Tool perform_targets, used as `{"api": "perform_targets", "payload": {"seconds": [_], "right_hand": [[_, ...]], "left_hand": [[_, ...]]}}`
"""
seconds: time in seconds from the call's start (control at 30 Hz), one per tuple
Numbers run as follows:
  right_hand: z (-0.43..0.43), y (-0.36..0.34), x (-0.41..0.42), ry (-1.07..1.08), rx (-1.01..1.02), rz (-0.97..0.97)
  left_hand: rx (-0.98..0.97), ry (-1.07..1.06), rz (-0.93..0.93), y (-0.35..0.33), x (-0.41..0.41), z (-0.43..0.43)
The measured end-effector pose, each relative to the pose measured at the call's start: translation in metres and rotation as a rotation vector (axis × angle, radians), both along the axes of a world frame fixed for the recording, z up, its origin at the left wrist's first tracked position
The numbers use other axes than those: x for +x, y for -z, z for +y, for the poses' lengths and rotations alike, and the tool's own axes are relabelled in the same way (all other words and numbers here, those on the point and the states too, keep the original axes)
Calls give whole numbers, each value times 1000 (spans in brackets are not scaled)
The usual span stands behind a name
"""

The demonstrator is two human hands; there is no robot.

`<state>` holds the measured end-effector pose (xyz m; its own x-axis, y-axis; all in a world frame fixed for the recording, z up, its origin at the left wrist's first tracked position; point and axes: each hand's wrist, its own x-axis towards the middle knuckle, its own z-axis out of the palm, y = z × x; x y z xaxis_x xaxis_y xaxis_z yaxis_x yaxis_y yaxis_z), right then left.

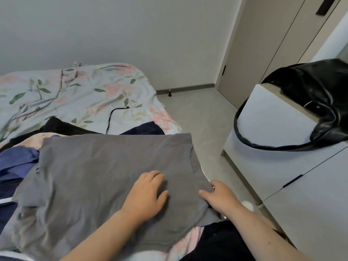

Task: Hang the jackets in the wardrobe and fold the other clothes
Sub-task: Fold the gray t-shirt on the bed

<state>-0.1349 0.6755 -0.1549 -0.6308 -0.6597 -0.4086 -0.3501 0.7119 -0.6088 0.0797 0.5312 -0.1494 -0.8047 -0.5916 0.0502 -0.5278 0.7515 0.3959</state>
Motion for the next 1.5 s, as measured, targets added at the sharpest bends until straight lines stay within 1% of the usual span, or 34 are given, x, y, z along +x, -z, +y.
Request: {"api": "perform_targets", "payload": {"seconds": [0.07, 0.13, 0.2, 0.23, 0.33, 0.43, 0.53, 0.6, 0.67, 0.73, 0.77, 0.83, 0.9, 0.97, 1.03, 1.1, 1.23, 1.37, 1.5], "right_hand": [[6, -3, 0, -23, -14, -59], [9, -5, -1, -32, -22, -56], [11, -4, -1, 29, -70, -136], [12, -4, -1, 75, -90, -180], [15, -1, -3, 129, -93, -187], [14, 1, -1, 247, -139, -299], [10, -2, 6, 334, -223, -512], [8, -3, 7, 358, -230, -573], [6, -3, 8, 324, -196, -515], [3, -3, 10, 207, -195, -407], [3, -5, 13, 147, -223, -375], [1, -11, 22, 79, -282, -406], [0, -19, 34, 60, -346, -494], [-3, -27, 47, 48, -397, -556], [-12, -35, 64, -5, -414, -554], [-25, -42, 84, -76, -415, -534], [-59, -54, 135, -220, -401, -496], [-98, -62, 192, -322, -406, -496], [-133, -67, 258, -447, -394, -575]], "left_hand": [[234, 11, -12, -10, -56, -3], [431, -50, -3, -15, -108, -2], [560, -125, 2, -14, -144, 2], [595, -161, -8, -12, -156, 3], [590, -248, -127, -4, -171, 5], [522, -274, -182, 11, -174, 4], [535, -280, -151, 19, -171, 2], [560, -302, -79, 22, -169, -3], [609, -343, -5, 22, -170, -4], [672, -371, 26, 19, -171, -2], [671, -374, 10, 16, -171, -1], [634, -378, -54, 13, -169, -3], [651, -401, -44, 6, -159, -12], [762, -427, 96, -3, -142, -26], [925, -468, 250, -17, -116, -40], [993, -514, 325, -32, -87, -56], [952, -590, 380, -54, -23, -88], [914, -659, 487, -64, 46, -120], [779, -738, 460, -74, 109, -148]]}}
